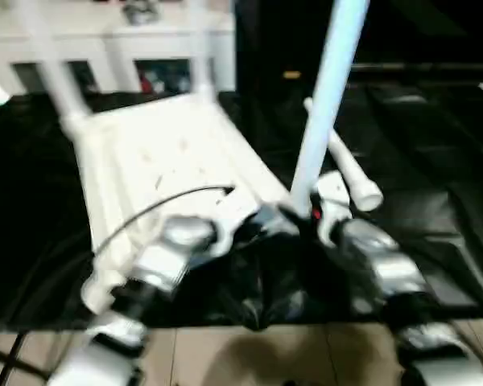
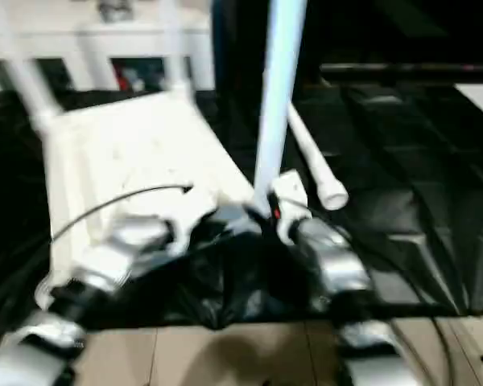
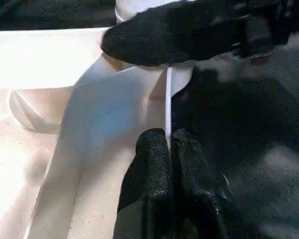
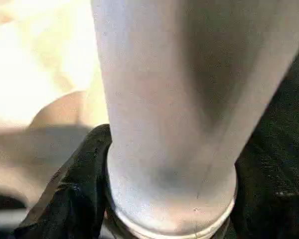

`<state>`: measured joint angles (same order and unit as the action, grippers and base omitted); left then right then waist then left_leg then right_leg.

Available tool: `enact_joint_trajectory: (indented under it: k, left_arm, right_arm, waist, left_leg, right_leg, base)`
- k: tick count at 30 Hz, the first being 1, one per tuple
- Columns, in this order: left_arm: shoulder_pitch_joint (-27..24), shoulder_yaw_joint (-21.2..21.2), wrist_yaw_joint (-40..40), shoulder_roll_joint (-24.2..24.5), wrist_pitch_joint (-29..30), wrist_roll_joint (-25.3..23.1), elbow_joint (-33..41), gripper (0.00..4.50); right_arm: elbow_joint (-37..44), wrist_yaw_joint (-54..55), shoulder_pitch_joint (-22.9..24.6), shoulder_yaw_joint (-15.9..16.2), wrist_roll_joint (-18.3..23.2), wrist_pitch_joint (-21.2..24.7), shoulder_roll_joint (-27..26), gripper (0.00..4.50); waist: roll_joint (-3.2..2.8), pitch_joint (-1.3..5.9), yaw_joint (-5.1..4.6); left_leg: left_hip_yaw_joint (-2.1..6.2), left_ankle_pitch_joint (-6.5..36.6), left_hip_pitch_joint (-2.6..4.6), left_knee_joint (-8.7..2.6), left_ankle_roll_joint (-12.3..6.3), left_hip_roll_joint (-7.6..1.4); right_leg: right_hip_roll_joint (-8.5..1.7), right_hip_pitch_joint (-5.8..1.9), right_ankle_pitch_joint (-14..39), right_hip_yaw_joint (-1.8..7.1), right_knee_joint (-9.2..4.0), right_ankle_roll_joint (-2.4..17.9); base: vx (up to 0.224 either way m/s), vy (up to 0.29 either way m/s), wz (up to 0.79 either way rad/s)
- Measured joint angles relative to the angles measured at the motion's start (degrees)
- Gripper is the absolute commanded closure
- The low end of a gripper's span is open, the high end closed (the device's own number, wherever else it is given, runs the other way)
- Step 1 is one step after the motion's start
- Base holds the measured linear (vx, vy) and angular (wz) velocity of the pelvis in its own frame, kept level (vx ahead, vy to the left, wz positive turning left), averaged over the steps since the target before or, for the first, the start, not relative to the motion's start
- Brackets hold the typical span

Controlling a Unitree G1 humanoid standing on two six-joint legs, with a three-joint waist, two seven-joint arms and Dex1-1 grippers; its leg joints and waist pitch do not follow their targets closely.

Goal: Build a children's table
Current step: Rotate leg to tighten

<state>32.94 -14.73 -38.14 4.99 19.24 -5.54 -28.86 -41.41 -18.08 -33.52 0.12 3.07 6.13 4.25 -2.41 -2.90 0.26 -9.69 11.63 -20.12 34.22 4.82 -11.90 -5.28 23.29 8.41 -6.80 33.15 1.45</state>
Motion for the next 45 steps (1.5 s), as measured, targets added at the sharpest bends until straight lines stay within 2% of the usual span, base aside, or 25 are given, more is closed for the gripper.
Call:
enact_joint_trajectory:
  k: [3, 4, 8, 10, 17, 21, 24, 27, 35, 41, 45]
  left_arm:
    - [0.06, 0.21, 1.49, -0.82, 0.25, -0.66, 0.00, 4.50]
    - [0.06, 0.21, 1.49, -0.82, 0.25, -0.75, 0.00, 4.50]
    - [0.03, 0.00, 1.30, -0.72, 0.24, -0.82, 0.07, 4.50]
    - [-0.15, -0.29, 0.20, 0.00, 0.11, -0.79, 0.54, 4.50]
    - [-1.21, -1.48, -9.29, 5.13, -3.67, 1.18, 1.97, 4.50]
    - [-2.04, -1.99, -17.50, 9.08, -6.07, 3.47, 2.23, 4.50]
    - [-2.06, -2.65, -21.76, 11.00, -6.94, 3.76, 2.35, 4.50]
    - [-2.06, -3.45, -26.30, 12.88, -7.59, 4.72, 2.67, 4.50]
    - [-2.05, -4.86, -32.59, 15.22, -8.32, 5.82, 2.88, 4.50]
    - [-2.05, -4.84, -33.06, 15.38, -8.55, 5.84, 2.88, 4.50]
    - [-2.04, -3.94, -28.54, 13.98, -8.54, 5.34, 2.07, 4.50]
  right_arm:
    - [-2.88, 3.26, -1.63, -0.83, -0.56, -1.50, -1.46, 1.78]
    - [-3.51, 3.25, -1.93, -0.86, -0.55, -1.89, -1.53, 1.22]
    - [-4.32, 2.79, -2.22, -1.36, -0.34, -2.92, -2.12, 1.03]
    - [-4.77, 1.86, -2.38, -1.34, -0.40, -3.35, -2.00, 0.71]
    - [-1.21, -12.83, -0.05, 4.16, -1.32, -4.55, 4.89, 0.71]
    - [5.54, -26.27, 3.56, 7.76, -0.85, -5.02, 11.14, 0.71]
    - [8.71, -32.70, 5.22, 9.11, 0.25, -4.00, 13.43, 0.71]
    - [11.97, -38.82, 7.02, 10.29, 2.08, -2.53, 16.14, 1.06]
    - [17.95, -44.96, 9.49, 11.75, 3.56, 1.32, 18.75, 1.68]
    - [19.10, -45.22, 9.97, 12.16, 3.54, 2.38, 18.72, 1.75]
    - [18.19, -39.61, 10.47, 10.46, 2.84, 2.40, 16.20, 1.75]
  waist:
    - [0.00, 0.00, -0.09]
    - [0.00, 0.00, -0.09]
    - [0.00, 0.00, -0.11]
    - [0.00, 0.00, -0.16]
    - [-0.12, -0.06, 0.28]
    - [-0.20, -0.07, 1.76]
    - [-0.23, -0.07, 2.42]
    - [-0.23, -0.06, 3.17]
    - [-0.25, -0.05, 3.46]
    - [-0.27, -0.04, 3.45]
    - [-0.26, -0.03, 3.23]
  left_leg:
    - [0.00, 0.01, -0.04, -0.01, -0.01, 0.01]
    - [0.00, 0.01, -0.04, -0.01, -0.01, 0.01]
    - [-0.01, 0.01, -0.04, -0.01, -0.02, 0.00]
    - [0.00, 0.01, -0.04, -0.01, -0.02, 0.00]
    - [-0.01, -0.17, -0.20, 0.00, -0.33, 0.01]
    - [-0.02, -0.17, -0.19, 0.00, -0.34, 0.01]
    - [-0.05, -0.17, 0.00, 0.10, -0.33, 0.01]
    - [-0.06, -0.16, 0.00, 0.14, -0.31, 0.01]
    - [-0.04, -0.14, 0.01, 0.14, -0.26, 0.00]
    - [-0.03, 0.00, 0.00, 0.13, -0.03, 0.00]
    - [-0.01, 0.00, 0.00, 0.16, -0.02, 0.01]
  right_leg:
    - [0.00, 0.01, 0.00, -0.01, -0.04, 0.01]
    - [0.00, 0.00, 0.00, 0.00, -0.05, 0.01]
    - [0.00, 0.01, 0.00, 0.00, -0.05, 0.03]
    - [0.00, 0.03, -0.01, 0.00, -0.03, 0.04]
    - [-0.02, 0.08, -0.12, -0.01, -0.04, 0.23]
    - [-0.02, 0.07, -0.10, -0.02, -0.02, 0.22]
    - [-0.06, 0.07, -0.12, 0.00, 0.00, 0.24]
    - [-0.08, 0.01, -0.12, 0.03, -0.01, 0.24]
    - [-0.09, -0.04, -0.10, 0.05, 0.00, 0.20]
    - [-0.09, -0.08, 0.00, 0.04, 0.00, 0.05]
    - [-0.10, -0.16, 0.00, 0.06, 0.00, 0.03]
  base:
    - [0.000, 0.000, 0.00]
    - [0.000, 0.000, 0.00]
    - [0.000, 0.000, 0.00]
    - [0.000, 0.000, 0.00]
    - [0.000, 0.000, 0.00]
    - [0.000, 0.000, 0.00]
    - [0.000, 0.000, 0.00]
    - [0.000, 0.000, 0.00]
    - [0.000, 0.000, 0.00]
    - [0.000, 0.000, 0.00]
    - [0.000, 0.000, 0.00]
